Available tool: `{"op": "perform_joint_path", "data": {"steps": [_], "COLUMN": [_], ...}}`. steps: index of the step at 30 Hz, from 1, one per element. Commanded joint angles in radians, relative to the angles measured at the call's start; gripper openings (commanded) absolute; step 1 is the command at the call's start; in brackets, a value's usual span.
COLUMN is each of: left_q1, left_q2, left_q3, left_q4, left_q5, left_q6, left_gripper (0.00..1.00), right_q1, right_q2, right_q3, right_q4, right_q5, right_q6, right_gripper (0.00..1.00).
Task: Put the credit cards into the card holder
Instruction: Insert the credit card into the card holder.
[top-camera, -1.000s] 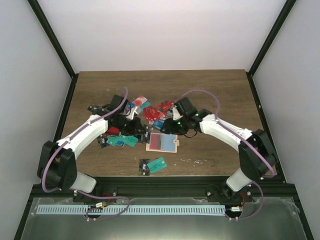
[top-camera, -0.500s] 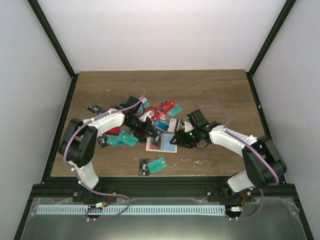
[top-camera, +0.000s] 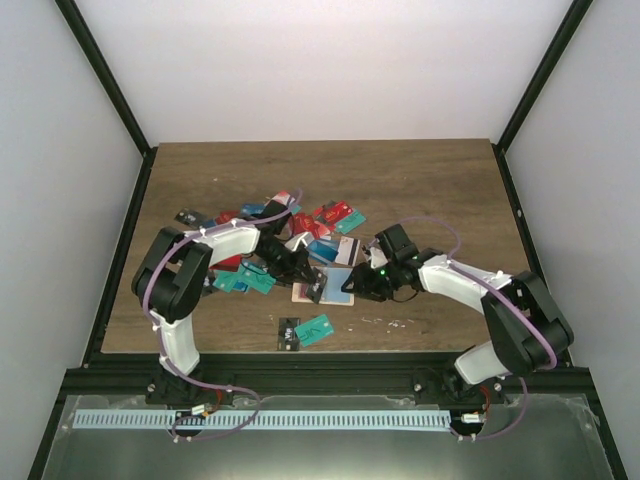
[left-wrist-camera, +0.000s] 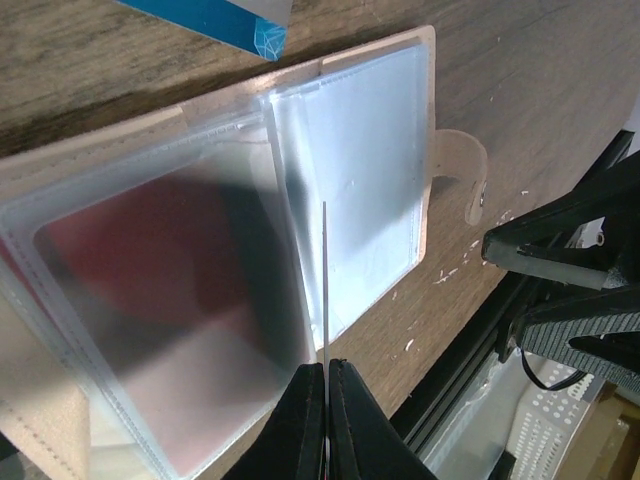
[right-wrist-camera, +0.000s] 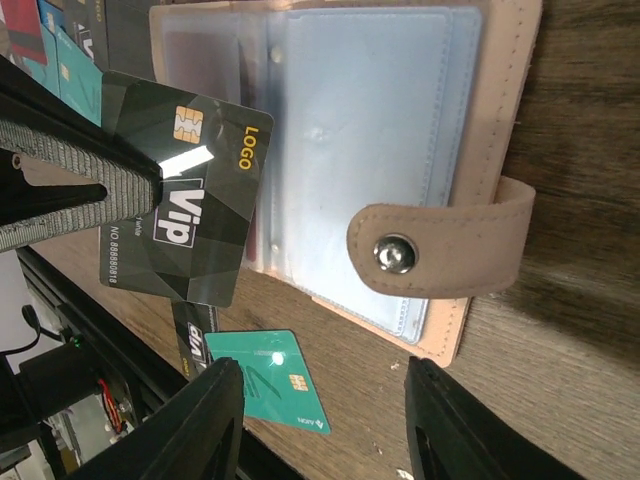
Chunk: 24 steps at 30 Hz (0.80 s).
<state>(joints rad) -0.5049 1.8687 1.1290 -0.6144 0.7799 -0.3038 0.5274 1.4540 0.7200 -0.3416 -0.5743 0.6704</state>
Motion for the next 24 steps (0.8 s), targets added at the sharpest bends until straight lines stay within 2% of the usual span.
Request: {"op": "perform_joint_path", "data": {"steps": [1,24], "left_q1": [-0.003,-0.016], "left_q2": [0.028,0.086], "left_q3": [0.028,0.038], "left_q4": [0.011,0.089], "left_q5": [0.001,0.02], "left_q6": [0.031,0.007], "left_gripper": [0.04,0.04], "right_q1": [-0.006,-0.018], "right_q2": [0.025,0.126], "right_q3": [-0.005,-0.015], "right_q4": [0.019,0.06], "right_q5": [0.022,0.022], "right_q6": [0.001,-0.038], "right_gripper": [0.46,0.43]}}
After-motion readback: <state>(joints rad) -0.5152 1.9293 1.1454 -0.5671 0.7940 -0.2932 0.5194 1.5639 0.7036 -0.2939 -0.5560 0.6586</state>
